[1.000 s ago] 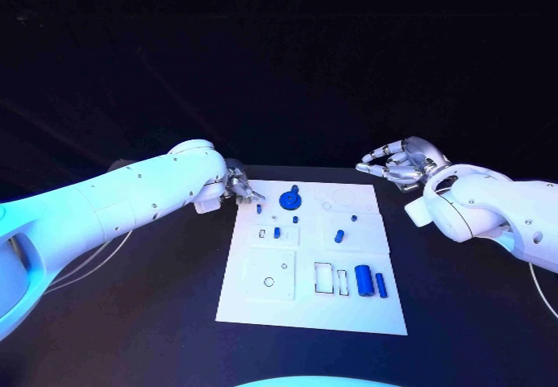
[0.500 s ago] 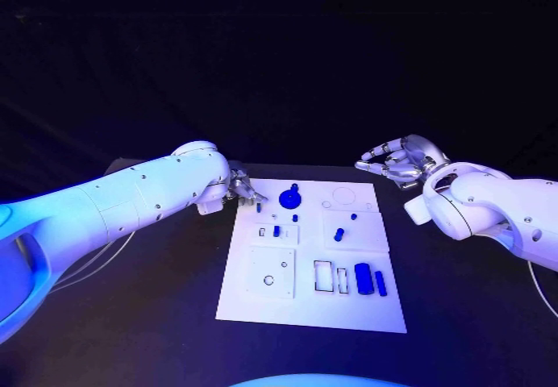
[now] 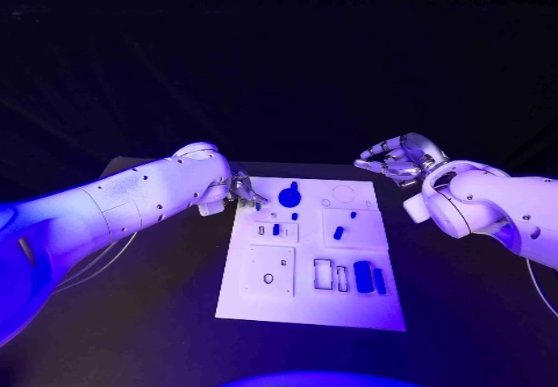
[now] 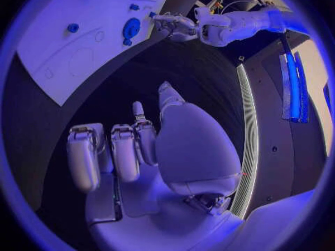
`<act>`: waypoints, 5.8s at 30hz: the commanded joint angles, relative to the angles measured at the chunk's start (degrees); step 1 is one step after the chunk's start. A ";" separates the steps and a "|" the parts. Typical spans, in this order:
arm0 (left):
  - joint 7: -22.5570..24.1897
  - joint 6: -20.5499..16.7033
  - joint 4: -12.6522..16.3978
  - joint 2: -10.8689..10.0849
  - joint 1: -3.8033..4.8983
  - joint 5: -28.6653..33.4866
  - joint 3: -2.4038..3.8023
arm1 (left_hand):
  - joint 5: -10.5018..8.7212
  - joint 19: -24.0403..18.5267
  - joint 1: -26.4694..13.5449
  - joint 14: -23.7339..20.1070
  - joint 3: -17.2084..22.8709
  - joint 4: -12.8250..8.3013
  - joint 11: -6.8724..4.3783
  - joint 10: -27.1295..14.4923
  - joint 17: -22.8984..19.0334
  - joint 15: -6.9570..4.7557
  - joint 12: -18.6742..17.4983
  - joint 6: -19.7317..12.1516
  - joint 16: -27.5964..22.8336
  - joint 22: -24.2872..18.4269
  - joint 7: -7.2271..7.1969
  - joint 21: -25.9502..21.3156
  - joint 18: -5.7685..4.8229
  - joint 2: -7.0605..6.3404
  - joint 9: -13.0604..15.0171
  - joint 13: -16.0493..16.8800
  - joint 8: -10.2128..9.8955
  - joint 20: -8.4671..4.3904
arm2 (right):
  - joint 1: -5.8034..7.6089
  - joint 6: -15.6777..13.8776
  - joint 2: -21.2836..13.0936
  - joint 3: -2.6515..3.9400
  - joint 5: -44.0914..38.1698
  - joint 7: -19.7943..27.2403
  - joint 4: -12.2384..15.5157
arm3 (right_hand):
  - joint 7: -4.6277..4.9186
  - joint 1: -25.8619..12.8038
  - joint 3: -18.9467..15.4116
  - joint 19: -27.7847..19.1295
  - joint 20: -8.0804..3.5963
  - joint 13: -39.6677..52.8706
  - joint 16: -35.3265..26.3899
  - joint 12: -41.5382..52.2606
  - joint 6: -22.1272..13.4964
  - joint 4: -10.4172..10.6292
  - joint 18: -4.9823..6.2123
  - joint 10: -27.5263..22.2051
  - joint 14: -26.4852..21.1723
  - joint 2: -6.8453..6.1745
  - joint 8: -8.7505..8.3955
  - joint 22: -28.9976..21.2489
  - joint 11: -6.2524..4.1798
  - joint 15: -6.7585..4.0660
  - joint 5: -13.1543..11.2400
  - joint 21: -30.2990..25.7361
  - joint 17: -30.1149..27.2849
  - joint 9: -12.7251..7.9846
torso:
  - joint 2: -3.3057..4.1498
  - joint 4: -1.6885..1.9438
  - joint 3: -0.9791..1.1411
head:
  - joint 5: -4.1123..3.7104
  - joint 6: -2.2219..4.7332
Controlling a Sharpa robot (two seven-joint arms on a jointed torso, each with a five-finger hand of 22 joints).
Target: Assemble the parts on the task board
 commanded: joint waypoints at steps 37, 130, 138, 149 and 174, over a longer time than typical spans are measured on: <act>0.99 -3.29 1.95 -1.48 -0.23 7.43 0.16 | -3.22 1.05 14.29 4.00 19.31 -3.48 -1.01 3.59 10.01 -1.38 5.79 -2.13 0.44 1.31 -1.15 0.70 -0.09 0.98 2.25 3.94 7.20 -0.72 | -0.04 1.57 0.03 0.00 -0.04 0.34 -0.21 | -0.15 -0.04 0.18 4.58 -0.50 6.97 -0.38 -0.12 -0.30 -0.25 -0.06 -0.07 4.55 0.95 0.69 13.16 -0.14 -0.47 0.24 -0.32 8.75 -0.10 | -0.10 0.03 0.10 | -0.11 -0.52; -1.75 -8.21 22.66 -11.63 -3.79 -0.32 -1.25 | -3.43 5.06 5.79 5.75 32.11 -9.37 -2.92 9.81 14.39 -3.00 10.37 0.47 2.97 6.46 -3.13 3.26 -1.26 -4.81 2.00 6.55 12.80 -2.09 | -0.46 2.51 -0.07 -0.14 -0.44 0.27 -0.80 | -0.20 -0.36 0.04 4.56 -0.58 6.88 -0.44 -0.18 -0.36 -0.08 -0.05 -0.02 4.55 0.80 0.95 13.11 -0.20 -0.54 0.74 -0.40 8.69 -0.14 | -0.20 0.09 0.04 | 0.74 -2.46; -1.76 -7.79 22.72 -11.59 -3.79 -0.30 -1.27 | -3.46 5.04 5.77 5.79 32.14 -9.41 -2.93 9.88 14.51 -3.00 10.43 0.47 3.04 6.43 -3.13 3.24 -1.26 -4.84 1.99 6.64 12.82 -2.09 | -0.48 2.53 -0.02 -0.14 -0.43 0.27 -0.83 | -0.20 -0.36 0.04 4.56 -0.58 6.88 -0.44 -0.18 -0.36 -0.08 -0.05 -0.02 4.55 0.80 0.95 13.11 -0.20 -0.54 0.74 -0.40 8.69 -0.14 | -0.19 0.09 0.01 | 0.68 -2.09; -1.64 -7.04 22.62 -11.50 -3.78 -0.28 -1.27 | -3.52 5.04 5.74 5.84 32.23 -9.50 -2.94 9.95 14.68 -3.00 10.46 0.48 3.13 6.44 -3.14 3.24 -1.26 -4.88 1.96 6.66 12.85 -2.09 | -0.53 2.54 0.04 -0.14 -0.43 0.30 -0.91 | -0.20 -0.36 0.04 4.56 -0.58 6.88 -0.44 -0.18 -0.36 -0.08 -0.05 -0.02 4.55 0.80 0.95 13.11 -0.20 -0.54 0.74 -0.40 8.69 -0.14 | -0.21 0.07 0.05 | 0.71 -2.16; -1.79 -6.04 22.34 -10.88 -3.77 -0.26 -1.29 | -4.40 4.97 3.36 5.88 31.67 -8.41 -2.97 10.53 14.80 -3.00 10.73 0.95 3.19 6.44 -3.30 3.19 -1.25 -5.02 1.61 6.66 13.36 -2.09 | -0.56 2.14 0.00 -0.14 -0.88 1.03 -0.67 | -0.23 -0.62 -0.02 4.57 -0.61 6.90 -0.49 -0.13 -0.35 -0.06 -0.05 0.04 4.54 0.84 1.07 13.12 -0.22 -0.56 0.87 -0.39 8.58 -0.15 | -0.18 0.04 0.08 | 0.63 -2.24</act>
